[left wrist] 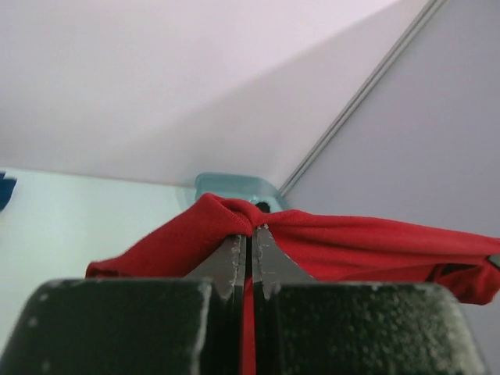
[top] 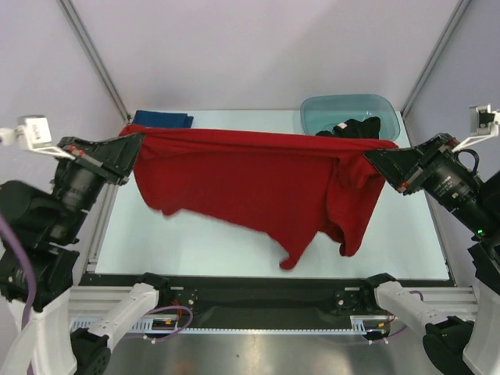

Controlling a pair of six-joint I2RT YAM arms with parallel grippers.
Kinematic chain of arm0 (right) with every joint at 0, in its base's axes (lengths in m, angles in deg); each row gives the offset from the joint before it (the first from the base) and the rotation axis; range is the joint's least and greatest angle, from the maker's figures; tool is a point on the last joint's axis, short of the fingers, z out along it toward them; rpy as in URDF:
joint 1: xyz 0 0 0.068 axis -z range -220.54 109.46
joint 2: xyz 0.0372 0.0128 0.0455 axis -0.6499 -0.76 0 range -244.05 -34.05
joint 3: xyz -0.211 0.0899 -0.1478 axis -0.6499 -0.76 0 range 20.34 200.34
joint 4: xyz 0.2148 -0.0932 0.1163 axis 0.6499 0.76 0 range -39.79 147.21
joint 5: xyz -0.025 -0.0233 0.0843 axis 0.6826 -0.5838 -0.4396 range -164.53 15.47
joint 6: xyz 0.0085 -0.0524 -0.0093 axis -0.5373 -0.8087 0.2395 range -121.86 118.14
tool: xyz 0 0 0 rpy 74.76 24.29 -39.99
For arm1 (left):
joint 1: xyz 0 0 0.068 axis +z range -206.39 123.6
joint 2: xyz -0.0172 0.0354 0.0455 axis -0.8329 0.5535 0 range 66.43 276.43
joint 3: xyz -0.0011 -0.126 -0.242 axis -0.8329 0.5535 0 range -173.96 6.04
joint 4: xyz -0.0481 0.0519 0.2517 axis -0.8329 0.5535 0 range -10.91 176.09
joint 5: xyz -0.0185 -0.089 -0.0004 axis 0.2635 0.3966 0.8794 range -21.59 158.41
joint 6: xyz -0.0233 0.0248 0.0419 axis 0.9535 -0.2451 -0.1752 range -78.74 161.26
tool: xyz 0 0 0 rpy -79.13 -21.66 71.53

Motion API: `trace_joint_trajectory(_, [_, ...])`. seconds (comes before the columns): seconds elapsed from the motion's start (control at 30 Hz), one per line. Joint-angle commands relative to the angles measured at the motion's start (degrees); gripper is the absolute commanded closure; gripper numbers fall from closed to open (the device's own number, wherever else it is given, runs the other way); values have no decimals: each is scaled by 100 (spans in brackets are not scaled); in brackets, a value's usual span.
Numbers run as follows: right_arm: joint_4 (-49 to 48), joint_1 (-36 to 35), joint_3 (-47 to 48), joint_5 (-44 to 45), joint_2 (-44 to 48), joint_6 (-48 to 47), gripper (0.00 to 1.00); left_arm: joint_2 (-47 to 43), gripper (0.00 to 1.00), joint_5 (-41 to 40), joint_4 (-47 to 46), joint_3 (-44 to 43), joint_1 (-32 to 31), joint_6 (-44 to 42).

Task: Fold and stack the t-shirts
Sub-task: Flatten the tshirt out

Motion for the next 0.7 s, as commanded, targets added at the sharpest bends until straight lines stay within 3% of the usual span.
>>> trace_joint_trajectory(0.0, [-141,151,100,862,-324,-2,97,245,100,-1335,-67,352,232,-110])
trace_joint_trajectory(0.13, [-685,151,47,1247,-983,-72,96,789,100,-1423,-112,450,223,-171])
trace_joint_trajectory(0.4, [-2663,203,-1701,1143,-2372,103,94,2432,100,-2457,-428,783,258,-680])
trace_joint_trajectory(0.67, [-3351,115,-1562,791,-4339,16,86,4330,100,-2250,-1096,1127,759,-1286])
